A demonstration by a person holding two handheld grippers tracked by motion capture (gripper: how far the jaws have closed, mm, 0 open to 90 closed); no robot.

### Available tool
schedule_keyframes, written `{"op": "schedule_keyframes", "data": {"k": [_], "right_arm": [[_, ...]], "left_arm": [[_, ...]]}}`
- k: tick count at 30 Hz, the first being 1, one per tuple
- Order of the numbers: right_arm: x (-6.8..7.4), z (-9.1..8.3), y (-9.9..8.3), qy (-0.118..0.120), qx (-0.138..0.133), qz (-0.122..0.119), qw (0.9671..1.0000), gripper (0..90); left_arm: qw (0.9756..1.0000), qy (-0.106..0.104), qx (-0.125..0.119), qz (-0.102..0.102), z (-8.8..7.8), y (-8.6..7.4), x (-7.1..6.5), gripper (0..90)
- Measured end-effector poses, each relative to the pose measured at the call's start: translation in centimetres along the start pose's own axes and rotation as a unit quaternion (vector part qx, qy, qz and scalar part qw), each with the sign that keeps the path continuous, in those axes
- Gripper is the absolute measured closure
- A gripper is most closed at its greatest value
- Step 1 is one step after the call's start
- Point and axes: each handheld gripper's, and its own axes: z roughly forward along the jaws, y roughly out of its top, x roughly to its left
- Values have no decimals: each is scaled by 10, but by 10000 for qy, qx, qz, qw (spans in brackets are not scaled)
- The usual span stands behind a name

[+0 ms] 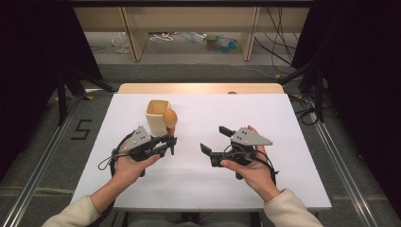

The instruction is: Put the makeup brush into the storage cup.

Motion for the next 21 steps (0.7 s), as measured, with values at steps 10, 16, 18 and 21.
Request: {"op": "schedule_keyframes", "data": {"k": [10,16,18,21], "right_arm": [[-6,-9,-5,-73,8,14,10000,125],[-9,-16,-8,-165,24,28,9999,125],[-10,-19,-9,-186,24,39,9998,124],[-13,-23,-11,-240,-11,55,9997,124]], "left_arm": [[10000,31,3,26,-2,1,2,742],[10000,50,-1,6,-2,1,2,742],[10000,52,0,23,-2,1,2,742],[10000,52,6,27,-2,1,2,743]]}}
